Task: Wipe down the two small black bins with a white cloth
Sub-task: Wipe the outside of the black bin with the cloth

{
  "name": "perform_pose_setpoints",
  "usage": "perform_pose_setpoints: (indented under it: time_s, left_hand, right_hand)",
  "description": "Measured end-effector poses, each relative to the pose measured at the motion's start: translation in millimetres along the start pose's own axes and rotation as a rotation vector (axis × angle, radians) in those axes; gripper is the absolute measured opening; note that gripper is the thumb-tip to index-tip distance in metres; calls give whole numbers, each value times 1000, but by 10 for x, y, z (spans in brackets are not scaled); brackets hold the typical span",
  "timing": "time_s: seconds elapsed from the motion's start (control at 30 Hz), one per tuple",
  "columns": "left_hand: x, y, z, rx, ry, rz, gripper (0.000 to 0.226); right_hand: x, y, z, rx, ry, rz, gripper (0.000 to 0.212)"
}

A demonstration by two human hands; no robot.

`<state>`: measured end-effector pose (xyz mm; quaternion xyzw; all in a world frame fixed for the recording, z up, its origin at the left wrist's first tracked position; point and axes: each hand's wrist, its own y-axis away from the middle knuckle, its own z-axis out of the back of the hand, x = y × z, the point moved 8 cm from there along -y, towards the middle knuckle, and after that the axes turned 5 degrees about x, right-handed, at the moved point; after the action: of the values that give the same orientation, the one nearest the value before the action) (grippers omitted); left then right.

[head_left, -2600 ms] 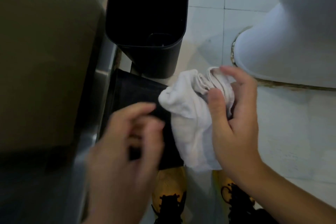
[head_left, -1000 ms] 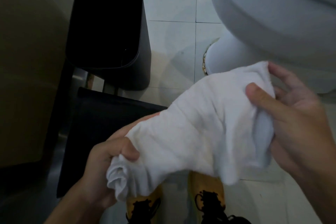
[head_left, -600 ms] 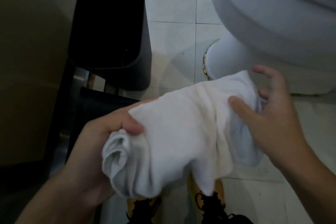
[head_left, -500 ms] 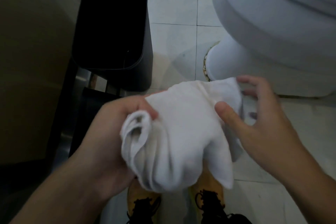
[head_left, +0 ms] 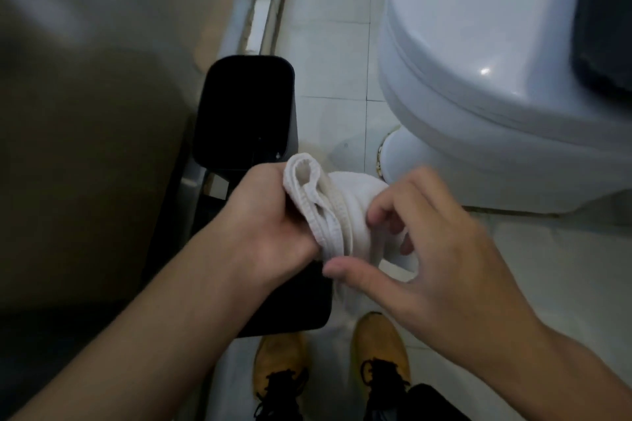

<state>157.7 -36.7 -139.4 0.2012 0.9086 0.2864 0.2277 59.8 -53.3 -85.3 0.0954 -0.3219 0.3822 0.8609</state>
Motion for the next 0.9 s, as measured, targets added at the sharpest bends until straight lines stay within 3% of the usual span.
perform_pose_setpoints:
  time_s: [0.1,0.2,0.23,0.27,0.33,0.4,0.47,0.53,0.67,0.77,0.83,0.9]
  left_hand:
    - [-114,168,-259,67,27,37,48]
    - [-337,350,-470,16,75,-53,33]
    - [-385,444,-588,1,26,-91,21]
    - [-421,525,-685,4,-45,-127,24]
    - [-423,716,-893,60,-281,-179,55]
    - [-386,932,-1073,95,-585,-282,56]
    - [-417,1104,-1059,-2,-867,-447,31]
    - [-547,1265,-916,-201,-984,-632,16]
    - [-772,1513,-760,-392,-1244,-796,20]
    - [-804,1529,-707,-485,-1553,-723,19]
    - [-715,1460,-687,-409,-1667,-613,17]
    - [-622,1423,-679,-290,-1634,-544,16]
  right_hand:
    - [182,-120,193,37,99,30,39]
    - [240,-225,407,156,-161,14,22]
    - [262,-257,489,185,-260,-1,19]
    - [301,-288,584,189,-347,-18,20]
    - [396,-333,782,158,-480,-46,23]
    - [503,-368,927,142,-543,-73,24]
    - [565,-372,1024,149,-554,-111,23]
    - [575,-350,1140,101,-500,-161,27]
    - [476,-260,1415,-85,-384,-233,33]
    - [441,-226,1424,-73,-349,-242,33]
    - [500,-234,1355,1,-358,-223,33]
    - [578,-240,1268,104,-396,-214,33]
